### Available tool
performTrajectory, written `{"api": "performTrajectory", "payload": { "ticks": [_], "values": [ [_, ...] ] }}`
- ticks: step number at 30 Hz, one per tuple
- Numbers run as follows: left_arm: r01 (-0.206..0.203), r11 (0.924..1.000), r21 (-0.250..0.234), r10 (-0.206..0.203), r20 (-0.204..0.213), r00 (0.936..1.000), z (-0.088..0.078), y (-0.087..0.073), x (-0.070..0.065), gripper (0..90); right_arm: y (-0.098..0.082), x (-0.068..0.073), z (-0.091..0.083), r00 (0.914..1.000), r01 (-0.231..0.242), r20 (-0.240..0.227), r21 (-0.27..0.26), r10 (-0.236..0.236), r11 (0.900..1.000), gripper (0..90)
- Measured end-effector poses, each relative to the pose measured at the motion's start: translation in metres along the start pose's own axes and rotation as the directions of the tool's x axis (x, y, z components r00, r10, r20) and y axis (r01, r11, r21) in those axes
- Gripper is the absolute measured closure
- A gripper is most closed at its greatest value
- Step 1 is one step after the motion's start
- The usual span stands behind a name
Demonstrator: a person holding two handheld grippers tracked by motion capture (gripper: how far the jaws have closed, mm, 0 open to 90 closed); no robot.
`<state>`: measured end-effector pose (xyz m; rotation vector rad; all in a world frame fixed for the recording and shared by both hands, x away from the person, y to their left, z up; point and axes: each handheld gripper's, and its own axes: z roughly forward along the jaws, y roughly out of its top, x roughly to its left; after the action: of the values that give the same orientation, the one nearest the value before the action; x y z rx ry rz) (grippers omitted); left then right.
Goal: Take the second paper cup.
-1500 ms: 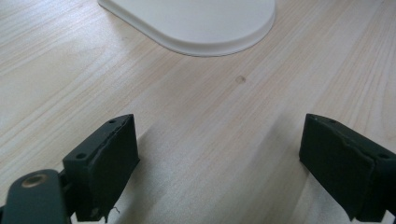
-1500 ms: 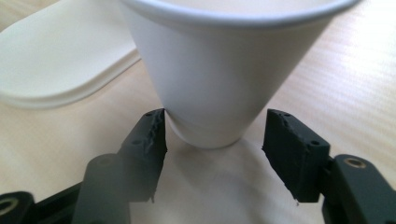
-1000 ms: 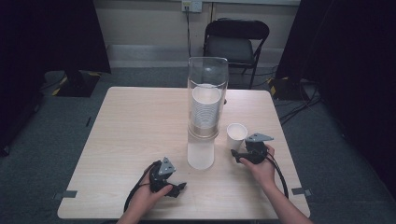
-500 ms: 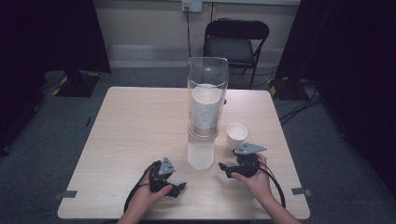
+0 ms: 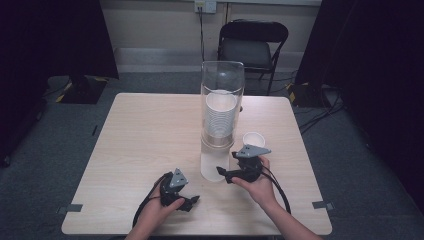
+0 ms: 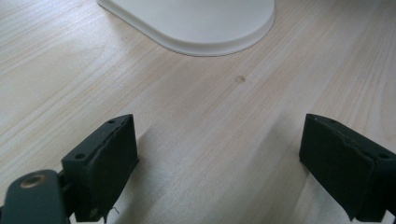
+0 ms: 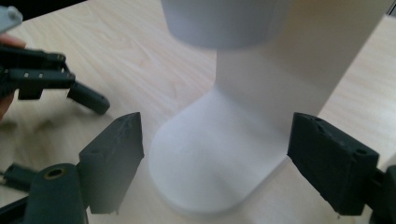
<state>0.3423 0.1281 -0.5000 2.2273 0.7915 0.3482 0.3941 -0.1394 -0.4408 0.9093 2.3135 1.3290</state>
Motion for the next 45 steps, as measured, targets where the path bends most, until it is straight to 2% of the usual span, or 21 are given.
{"api": "performTrajectory", "payload": {
  "ticks": [4,9,12,18,20,26,32,33,34,35,37,38,39,40,41,44,45],
  "values": [
    [-0.001,1.0000,0.001,0.001,0.000,1.0000,0.000,0.000,0.000,10.9,0.012,-0.002,0.004,1.0000,-0.004,0.008,-0.021,0.004,1.000,17.9],
    [-0.001,1.0000,0.001,0.001,0.001,1.0000,0.000,0.000,0.000,10.7,0.024,-0.005,0.006,0.9996,-0.028,0.009,-0.078,0.029,0.997,17.3],
    [-0.001,1.0000,0.001,0.001,0.002,1.0000,0.000,0.000,0.000,10.6,0.032,-0.005,0.007,0.9996,-0.026,0.010,-0.102,0.027,0.994,17.4],
    [-0.001,1.0000,0.001,0.001,0.003,1.0000,0.000,0.000,0.000,10.6,0.041,-0.004,0.011,0.9999,-0.016,0.004,-0.134,0.016,0.991,23.6],
    [-0.001,1.0000,0.001,0.001,0.004,1.0000,0.000,0.000,0.000,10.5,0.041,-0.003,0.012,0.9999,-0.007,-0.016,-0.137,0.005,0.991,32.8],
    [-0.001,1.0000,0.002,0.001,0.004,1.0000,0.000,0.000,0.000,10.5,0.036,-0.001,0.013,0.9997,0.023,0.009,-0.157,-0.022,0.987,34.6],
    [0.001,1.0000,-0.001,-0.001,0.004,1.0000,0.000,0.000,0.000,10.5,0.029,0.001,0.016,0.9989,0.044,0.023,-0.195,-0.041,0.980,35.2],
    [-0.002,1.0000,0.001,0.002,0.004,1.0000,0.000,0.000,0.000,10.5,0.027,0.001,0.018,0.9983,0.055,0.028,-0.174,-0.051,0.983,35.3],
    [0.001,1.0000,0.000,-0.001,0.004,1.0000,0.000,0.000,0.000,10.5,0.024,0.000,0.021,0.9992,0.039,0.014,-0.141,-0.038,0.989,36.7],
    [0.001,1.0000,0.000,-0.001,0.004,1.0000,0.000,0.000,0.000,10.5,0.016,-0.001,0.027,0.9994,0.034,0.011,-0.070,-0.033,0.997,37.1],
    [0.005,1.0000,0.000,-0.005,0.009,0.9999,0.000,0.000,0.000,10.2,-0.015,-0.007,0.041,0.9999,0.000,0.012,0.046,-0.001,0.999,36.9],
    [0.007,0.9999,-0.011,-0.007,0.014,0.9999,0.001,-0.001,0.000,10.2,-0.029,-0.008,0.045,0.9999,-0.005,0.015,0.073,0.004,0.997,36.7],
    [0.000,1.0000,-0.008,0.000,0.015,0.9999,0.001,0.000,0.000,10.0,-0.038,-0.008,0.046,0.9997,-0.024,0.004,0.062,0.024,0.998,36.4],
    [0.002,1.0000,0.001,-0.002,0.012,0.9999,0.000,0.000,0.000,9.7,-0.038,-0.007,0.044,0.9994,-0.034,0.000,0.029,0.034,0.999,36.3],
    [-0.007,1.0000,0.002,0.007,0.012,0.9999,0.000,0.000,0.000,9.3,-0.036,-0.007,0.042,0.9992,-0.038,-0.008,0.032,0.038,0.999,36.2],
    [0.000,1.0000,0.001,0.000,0.015,0.9999,0.001,0.000,0.000,9.3,-0.029,-0.007,0.038,0.9995,0.006,-0.033,0.076,-0.003,0.997,35.7],
    [-0.011,0.9999,0.004,0.011,0.011,0.9999,0.000,0.000,0.001,9.3,-0.029,-0.008,0.036,0.9995,0.019,-0.026,0.088,-0.016,0.996,35.6]
  ]
}}
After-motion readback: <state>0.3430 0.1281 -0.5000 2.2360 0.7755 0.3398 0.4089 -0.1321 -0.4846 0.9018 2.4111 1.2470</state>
